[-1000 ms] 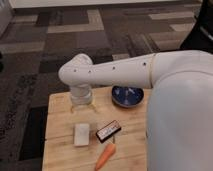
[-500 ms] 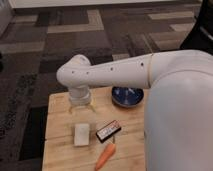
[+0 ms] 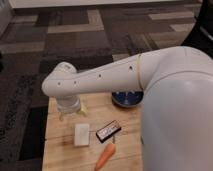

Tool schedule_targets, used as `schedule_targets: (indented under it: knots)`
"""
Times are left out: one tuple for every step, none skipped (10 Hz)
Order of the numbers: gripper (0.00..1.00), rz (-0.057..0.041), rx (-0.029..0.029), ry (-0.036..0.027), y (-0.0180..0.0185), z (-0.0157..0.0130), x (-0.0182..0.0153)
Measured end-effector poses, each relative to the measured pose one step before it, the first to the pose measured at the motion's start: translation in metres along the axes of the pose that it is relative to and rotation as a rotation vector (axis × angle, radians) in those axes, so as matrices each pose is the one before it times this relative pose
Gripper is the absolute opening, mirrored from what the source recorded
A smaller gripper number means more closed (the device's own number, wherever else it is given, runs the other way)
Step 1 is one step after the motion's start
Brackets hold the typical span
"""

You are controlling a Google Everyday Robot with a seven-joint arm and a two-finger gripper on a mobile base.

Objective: Wipe the white sponge on the table

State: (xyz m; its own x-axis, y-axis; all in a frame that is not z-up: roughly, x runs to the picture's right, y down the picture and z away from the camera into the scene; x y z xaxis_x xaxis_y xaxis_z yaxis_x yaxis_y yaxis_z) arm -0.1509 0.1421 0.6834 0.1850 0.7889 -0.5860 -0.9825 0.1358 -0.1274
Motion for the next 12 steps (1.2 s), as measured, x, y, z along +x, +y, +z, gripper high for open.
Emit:
schedule_targets:
  knots:
    - [0.65,0.02048,-0.01096,0.00648,-0.00413,0.00903,0.00985]
    - [0.65,0.01469,-0.01453,0.00367,-0.00406,0.00805,0.00545]
    - [0.65,0.00972,-0.01654,0.00045,-0.0043,0.00828,0.00389]
    - [0.65,0.00073,-0.01242,-0.00475,-0.00513,0.00843,0.0015]
    - [0.65,-0.0059,-0.00488,-0.00187,-0.00262,0.00599,0.00033]
    - [0.65,-0.00665,-0.00458,0.00417,-0.00177,0.00615,0.00051]
    - [0.65,-0.01979,-0.00202,0.01467,-0.00074,0.01263,0.00007]
    - [0.65,-0.0157,-0.00495,0.009,0.00383,0.00802,-0.00039]
    - [0.65,-0.00613,-0.00115,0.00386,0.00044,0.00464,-0.00083]
    - [0.65,-0.00436,-0.00035,0.00218,-0.00007,0.00406,-0.00084]
    - [0.65,-0.00303,-0.00085,-0.00003,0.00071,0.00181,-0.0006]
    - [0.65,-0.00409,-0.00008,0.00129,0.00025,0.00356,-0.00012]
